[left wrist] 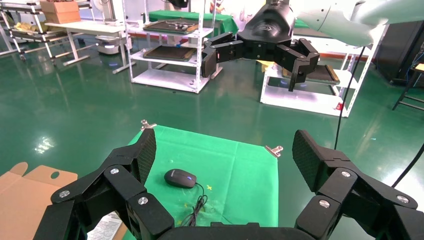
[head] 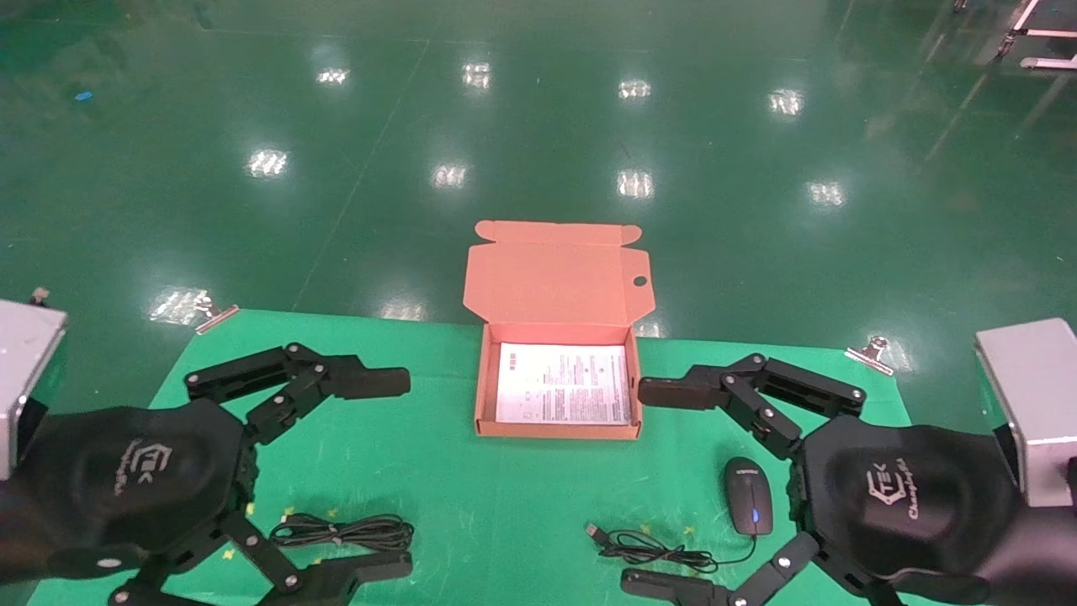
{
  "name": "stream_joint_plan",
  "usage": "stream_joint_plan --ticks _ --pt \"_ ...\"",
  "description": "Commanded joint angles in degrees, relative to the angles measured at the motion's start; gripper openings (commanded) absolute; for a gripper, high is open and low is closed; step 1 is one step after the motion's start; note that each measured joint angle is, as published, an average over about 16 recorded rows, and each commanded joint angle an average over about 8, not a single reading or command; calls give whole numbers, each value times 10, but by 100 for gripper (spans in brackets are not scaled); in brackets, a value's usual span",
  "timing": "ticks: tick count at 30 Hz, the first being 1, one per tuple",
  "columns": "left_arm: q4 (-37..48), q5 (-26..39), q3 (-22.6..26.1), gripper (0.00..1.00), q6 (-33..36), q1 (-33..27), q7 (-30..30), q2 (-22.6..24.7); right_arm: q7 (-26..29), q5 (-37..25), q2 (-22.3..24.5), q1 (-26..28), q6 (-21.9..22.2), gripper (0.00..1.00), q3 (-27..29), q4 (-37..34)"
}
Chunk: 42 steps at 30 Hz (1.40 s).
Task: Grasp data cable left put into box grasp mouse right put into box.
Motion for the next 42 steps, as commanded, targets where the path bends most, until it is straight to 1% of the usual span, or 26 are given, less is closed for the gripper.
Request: stream_joint_plan --ticks 1,22,26,29,33,37,42 --pt "0 0 0 100 0 0 0 0 0 0 0 0 0 100 0 0" --pt "0 1 0 100 0 0 0 0 0 0 0 0 0 100 0 0" --pt "-4 15 6 100 2 -6 3 1 -8 -18 5 8 0 100 -3 6" --pt "-10 42 19 100 8 -20 3 5 -20 -52 11 26 -5 100 -10 16" --pt "-18 97 49 100 20 -54 -7 12 -45 -122 14 66 -19 100 -31 28" --pt "-23 171 89 100 34 -104 -21 21 -82 -208 3 118 -32 100 -67 35" --pt "-27 277 156 100 42 -178 -32 38 -139 -322 -23 186 -37 100 -130 39"
